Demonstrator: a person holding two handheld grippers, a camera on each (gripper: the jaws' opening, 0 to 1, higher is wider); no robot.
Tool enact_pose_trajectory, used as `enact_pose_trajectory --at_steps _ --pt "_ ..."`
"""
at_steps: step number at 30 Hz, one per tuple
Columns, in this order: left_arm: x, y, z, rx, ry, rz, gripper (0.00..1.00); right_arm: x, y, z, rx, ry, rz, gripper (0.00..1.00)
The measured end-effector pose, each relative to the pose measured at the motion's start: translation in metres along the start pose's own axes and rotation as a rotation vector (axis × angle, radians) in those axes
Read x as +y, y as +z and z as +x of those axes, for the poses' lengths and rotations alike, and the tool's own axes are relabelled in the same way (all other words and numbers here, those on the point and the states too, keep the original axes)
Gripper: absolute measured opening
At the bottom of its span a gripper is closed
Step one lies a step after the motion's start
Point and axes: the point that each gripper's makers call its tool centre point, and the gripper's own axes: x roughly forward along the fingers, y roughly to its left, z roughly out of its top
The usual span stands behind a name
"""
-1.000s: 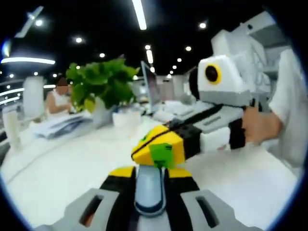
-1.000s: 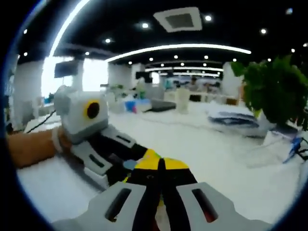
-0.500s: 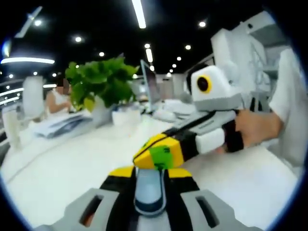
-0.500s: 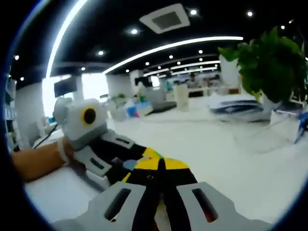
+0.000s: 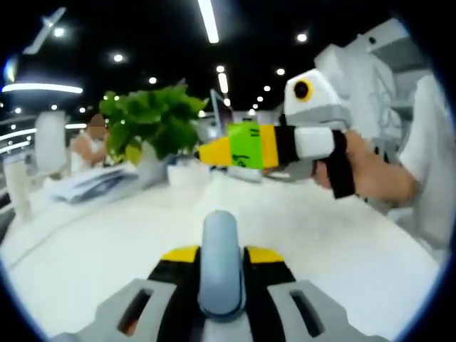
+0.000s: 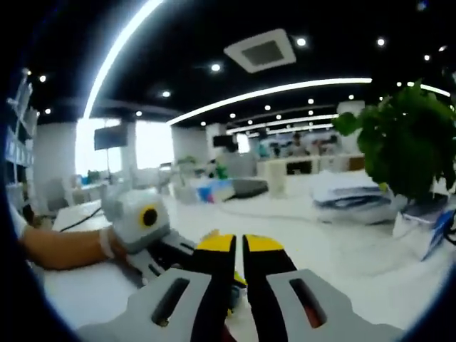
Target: Pick up the paper insert the paper into the punch align the paper edges press the punch to punch holes
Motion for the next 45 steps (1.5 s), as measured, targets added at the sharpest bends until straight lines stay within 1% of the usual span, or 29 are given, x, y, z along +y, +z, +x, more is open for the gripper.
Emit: enact_pose_trajectory --at_steps 2,4,5,6,9,11,15,16,19,21,22,24,25,26,28,31,32,33,37,38,39,40,41,43,45 --pt "0.0 0.0 0.0 0.0 -0.001 -0.004 0.26 -0.017 -0.01 -0.007 0.026 -0.012 -0.007 0.11" --pt "0.001 0.0 0.0 -0.002 -0.001 -0.022 0.26 -0.029 -0.023 -0.013 0.073 -0.012 -0.01 0.11" --pt "0.001 0.0 0.0 -0.003 0.0 -0.024 0.26 -0.031 -0.03 -0.015 0.095 0.01 -0.018 0.13" --pt "0.001 0.0 0.0 -0.003 0.0 -0.024 0.26 -0.036 -0.033 -0.016 0.095 -0.003 -0.001 0.14" --pt "0.002 0.0 0.0 -0.005 0.0 -0.022 0.27 -0.043 -0.048 -0.016 0.126 0.004 -0.005 0.14" --pt "0.002 0.0 0.0 -0.005 0.001 -0.017 0.29 -0.045 -0.054 -0.015 0.134 0.003 0.0 0.15" --pt "0.002 0.001 0.0 -0.005 0.001 -0.017 0.34 -0.045 -0.059 -0.015 0.126 0.008 0.026 0.18" --pt "0.002 0.001 0.0 -0.006 0.0 -0.017 0.36 -0.044 -0.061 -0.015 0.138 0.015 -0.002 0.2" --pt "0.005 0.002 0.0 -0.01 0.005 -0.023 0.48 -0.049 -0.056 -0.015 0.112 -0.008 -0.039 0.25" --pt "0.007 0.005 -0.001 -0.025 0.008 -0.027 0.51 -0.053 -0.054 -0.016 0.103 -0.024 -0.05 0.29" --pt "0.007 0.006 -0.002 -0.033 0.009 -0.031 0.52 -0.054 -0.054 -0.016 0.102 -0.024 -0.044 0.29" --pt "0.011 0.009 -0.003 -0.048 0.016 -0.038 0.57 -0.054 -0.055 -0.015 0.104 -0.02 -0.036 0.29" --pt "0.012 0.011 -0.003 -0.059 0.019 -0.037 0.6 -0.055 -0.055 -0.015 0.105 -0.022 -0.036 0.29" --pt "0.013 0.016 -0.005 -0.084 0.022 -0.046 0.62 -0.055 -0.056 -0.015 0.108 -0.019 -0.038 0.29" --pt "0.016 0.019 -0.006 -0.1 0.027 -0.059 0.63 -0.056 -0.057 -0.015 0.113 -0.018 -0.044 0.29" --pt "0.019 0.023 -0.007 -0.099 0.039 -0.055 0.64 -0.058 -0.057 -0.014 0.111 -0.018 -0.043 0.31" --pt "0.019 0.026 -0.007 -0.096 0.048 -0.046 0.65 -0.059 -0.056 -0.014 0.109 -0.02 -0.038 0.33" --pt "0.018 0.035 -0.008 -0.095 0.06 -0.009 0.66 -0.06 -0.056 -0.014 0.109 -0.02 -0.033 0.34" --pt "0.009 0.057 -0.013 -0.116 0.067 0.014 0.73 -0.063 -0.056 -0.015 0.111 -0.033 -0.019 0.41" --pt "0.004 0.061 -0.017 -0.11 0.069 0.019 0.76 -0.063 -0.056 -0.015 0.112 -0.033 -0.011 0.41" --pt "0.001 0.06 -0.019 -0.098 0.07 0.026 0.78 -0.063 -0.056 -0.015 0.113 -0.035 -0.007 0.42" --pt "-0.001 0.058 -0.026 -0.076 0.083 0.043 0.8 -0.063 -0.056 -0.016 0.113 -0.038 -0.007 0.44" --pt "-0.004 0.056 -0.033 -0.068 0.095 0.046 0.82 -0.065 -0.056 -0.016 0.113 -0.044 -0.002 0.44" --pt "-0.006 0.049 -0.052 -0.063 0.117 0.023 0.84 -0.066 -0.056 -0.016 0.116 -0.046 0.014 0.44" --pt "-0.005 0.036 -0.077 -0.059 0.164 -0.017 0.84 -0.066 -0.056 -0.017 0.115 -0.052 0.023 0.47"
